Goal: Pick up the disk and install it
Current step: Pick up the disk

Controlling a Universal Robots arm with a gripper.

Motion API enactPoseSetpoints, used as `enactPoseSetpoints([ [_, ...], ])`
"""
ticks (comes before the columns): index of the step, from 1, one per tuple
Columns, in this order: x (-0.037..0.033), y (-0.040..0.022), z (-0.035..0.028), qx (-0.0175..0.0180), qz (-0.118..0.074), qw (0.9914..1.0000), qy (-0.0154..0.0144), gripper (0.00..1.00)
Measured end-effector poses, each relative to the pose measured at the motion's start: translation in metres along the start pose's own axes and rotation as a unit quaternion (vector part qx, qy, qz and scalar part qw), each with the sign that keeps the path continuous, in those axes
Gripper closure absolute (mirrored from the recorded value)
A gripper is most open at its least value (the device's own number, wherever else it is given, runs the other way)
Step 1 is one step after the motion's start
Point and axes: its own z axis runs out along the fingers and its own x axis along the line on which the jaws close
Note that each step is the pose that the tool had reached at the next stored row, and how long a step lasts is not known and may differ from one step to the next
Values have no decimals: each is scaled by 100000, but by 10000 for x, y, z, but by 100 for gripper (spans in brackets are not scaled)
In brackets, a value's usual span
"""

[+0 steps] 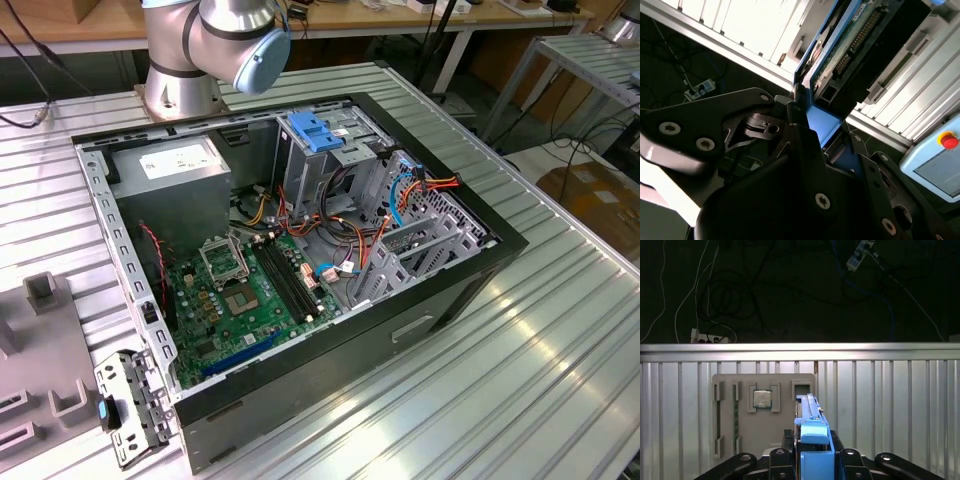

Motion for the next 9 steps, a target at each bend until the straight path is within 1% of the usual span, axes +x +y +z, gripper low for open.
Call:
enactPoseSetpoints([
  [9, -1, 0, -71, -18, -1, 100000, 1, 63],
])
